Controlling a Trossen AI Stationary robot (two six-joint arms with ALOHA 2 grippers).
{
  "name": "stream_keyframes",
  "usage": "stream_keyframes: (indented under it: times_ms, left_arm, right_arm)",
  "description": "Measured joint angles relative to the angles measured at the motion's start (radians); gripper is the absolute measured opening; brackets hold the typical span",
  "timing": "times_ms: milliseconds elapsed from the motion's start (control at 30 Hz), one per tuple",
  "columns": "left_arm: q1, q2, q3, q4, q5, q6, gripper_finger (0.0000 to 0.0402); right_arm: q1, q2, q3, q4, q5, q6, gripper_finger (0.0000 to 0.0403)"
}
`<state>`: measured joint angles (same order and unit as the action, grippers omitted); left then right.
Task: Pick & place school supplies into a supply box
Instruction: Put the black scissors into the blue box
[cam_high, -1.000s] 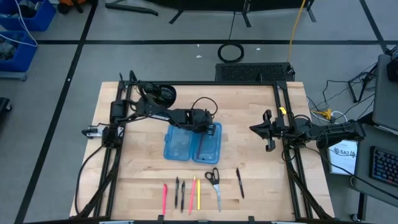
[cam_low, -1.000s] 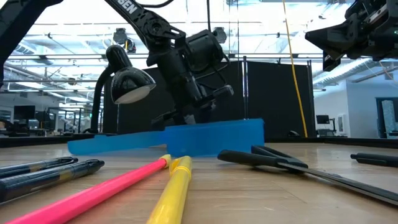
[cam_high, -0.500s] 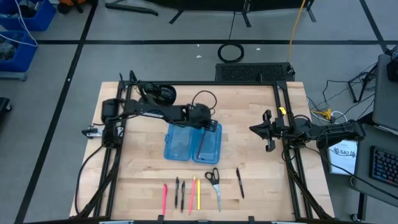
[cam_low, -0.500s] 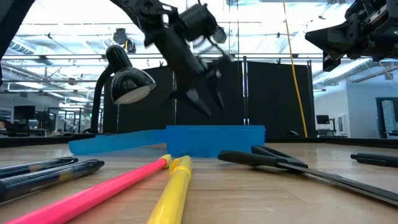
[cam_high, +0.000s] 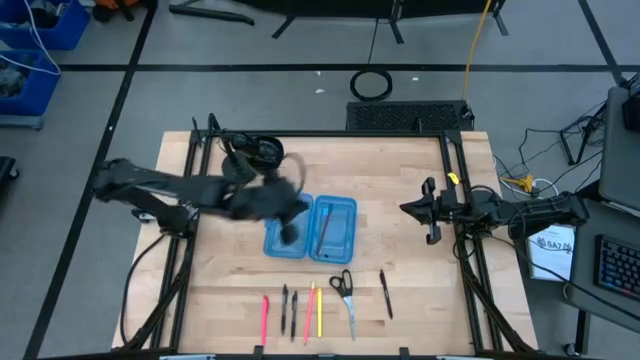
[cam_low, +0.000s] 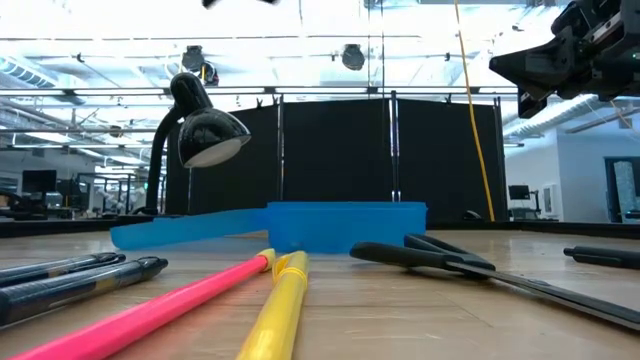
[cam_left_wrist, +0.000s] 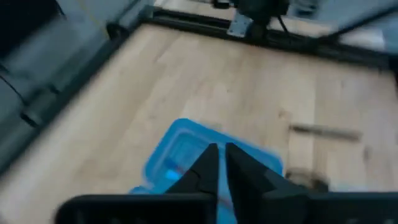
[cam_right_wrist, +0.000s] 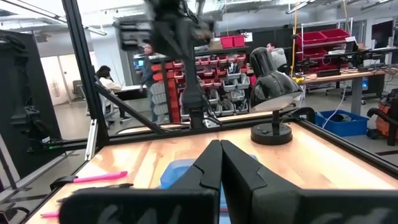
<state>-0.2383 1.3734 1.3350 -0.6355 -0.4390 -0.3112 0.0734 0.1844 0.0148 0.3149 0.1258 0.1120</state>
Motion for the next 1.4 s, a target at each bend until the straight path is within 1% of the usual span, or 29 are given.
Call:
stream_keyframes:
  times_ms: [67, 167, 233, 300, 367, 433, 500, 600, 633, 700, 800, 867, 933, 1000, 1100, 1200, 1300, 1400]
  left_arm:
    - [-0.081, -0.043, 0.0, -0.096, -0.083, 0.006, 0.0006]
    - [-0.166, -0.1, -0.01, -0.261, -0.169, -0.097, 0.0005]
    - [-0.205, -0.138, -0.057, -0.349, -0.191, -0.167, 0.0003]
    - [-0.228, -0.182, -0.148, -0.349, -0.19, -0.194, 0.0004]
    - [-0.245, -0.239, -0.274, -0.27, -0.187, -0.17, 0.0003]
    - [-0.255, -0.306, -0.417, -0.107, -0.153, -0.097, 0.0003]
    - [-0.255, -0.368, -0.563, 0.102, -0.101, 0.029, 0.0002]
    - [-0.229, -0.462, -0.756, 0.463, -0.021, 0.245, 0.0002]
    - [-0.212, -0.493, -0.807, 0.561, 0.019, 0.312, 0.0002]
    - [-0.164, -0.56, -0.894, 0.683, 0.089, 0.408, 0.0002]
    - [-0.07, -0.684, -0.98, 0.696, 0.135, 0.447, 0.0001]
    - [-0.019, -0.786, -1.031, 0.674, 0.193, 0.448, 0.0001]
    - [0.009, -0.89, -1.068, 0.656, 0.265, 0.448, 0.0001]
    - [0.016, -0.992, -1.093, 0.645, 0.29, 0.46, 0.0001]
    - [0.015, -1.116, -1.129, 0.637, 0.289, 0.502, 0.0001]
    - [0.015, -1.198, -1.177, 0.632, 0.281, 0.53, 0.0001]
    - [0.015, -1.235, -1.219, 0.663, 0.201, 0.524, 0.0001]
    - [0.016, -1.237, -1.246, 0.662, 0.111, 0.508, 0.0011]
  right_arm:
    - [0.0, 0.002, 0.0, 0.001, 0.0, 0.0, 0.0]
    - [0.0, 0.003, 0.0, -0.003, 0.0, 0.0, 0.0]
    - [0.0, 0.006, 0.0, -0.012, 0.001, 0.0, 0.0]
    - [0.0, 0.01, 0.0, -0.014, 0.001, 0.0, 0.0]
    - [0.0, 0.013, 0.0, -0.012, 0.001, 0.0, 0.0]
    - [0.0, 0.014, 0.0, -0.011, 0.001, 0.0, 0.0]
    - [0.0, 0.016, 0.0, -0.006, 0.001, 0.0, 0.0]
    - [0.0, 0.02, 0.0, -0.016, 0.001, -0.01, 0.0]
    - [0.0, 0.022, 0.0, -0.027, 0.001, -0.016, 0.0]
    - [0.0, 0.03, 0.0, -0.057, 0.002, -0.018, 0.0]
    - [0.0, 0.048, 0.0, -0.097, 0.002, -0.018, 0.0]
    - [0.0, 0.06, 0.0, -0.099, 0.002, -0.003, 0.0]
    - [0.0, 0.069, 0.0, -0.096, 0.002, 0.016, 0.0]
    - [0.0, 0.072, 0.0, -0.095, 0.002, 0.024, 0.0]
    - [0.0, 0.074, 0.0, -0.097, 0.001, 0.016, 0.0]
    - [0.0, 0.074, 0.0, -0.089, 0.001, -0.016, 0.0]
    - [0.0, 0.074, 0.024, -0.028, -0.003, -0.023, 0.0]
    - [0.015, 0.124, 0.084, -0.062, -0.118, -0.011, 0.0]
